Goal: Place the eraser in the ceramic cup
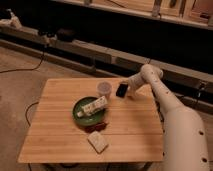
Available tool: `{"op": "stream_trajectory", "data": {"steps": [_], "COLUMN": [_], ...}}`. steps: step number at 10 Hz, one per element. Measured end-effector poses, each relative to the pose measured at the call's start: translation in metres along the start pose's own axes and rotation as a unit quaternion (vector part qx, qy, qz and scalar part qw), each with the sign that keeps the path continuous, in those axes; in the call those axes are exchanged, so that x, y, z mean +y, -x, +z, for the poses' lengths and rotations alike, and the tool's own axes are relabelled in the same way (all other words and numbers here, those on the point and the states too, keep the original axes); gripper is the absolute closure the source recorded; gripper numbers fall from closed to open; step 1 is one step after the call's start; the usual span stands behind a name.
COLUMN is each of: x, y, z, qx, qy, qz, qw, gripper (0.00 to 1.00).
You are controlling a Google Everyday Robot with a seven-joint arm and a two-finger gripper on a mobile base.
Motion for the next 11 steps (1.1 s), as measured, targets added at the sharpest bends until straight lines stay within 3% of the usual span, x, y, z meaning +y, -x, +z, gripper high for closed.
{"op": "stream_trajectory", "data": {"steps": [3, 4, 10, 11], "x": [-0.006, -0.005, 0.021, 0.024], "y": [-0.001, 0.0, -0.005, -0.006], "z": [0.001, 0.003, 0.009, 0.008], "qx": [0.0, 0.0, -0.001, 0.001], "qy": [-0.012, -0.011, 0.017, 0.024], "qz": [0.007, 0.008, 0.022, 0.023], "qw": [0.9999, 0.9999, 0.9996, 0.9994], "gripper": [0.35, 0.4, 0.97, 1.0]}}
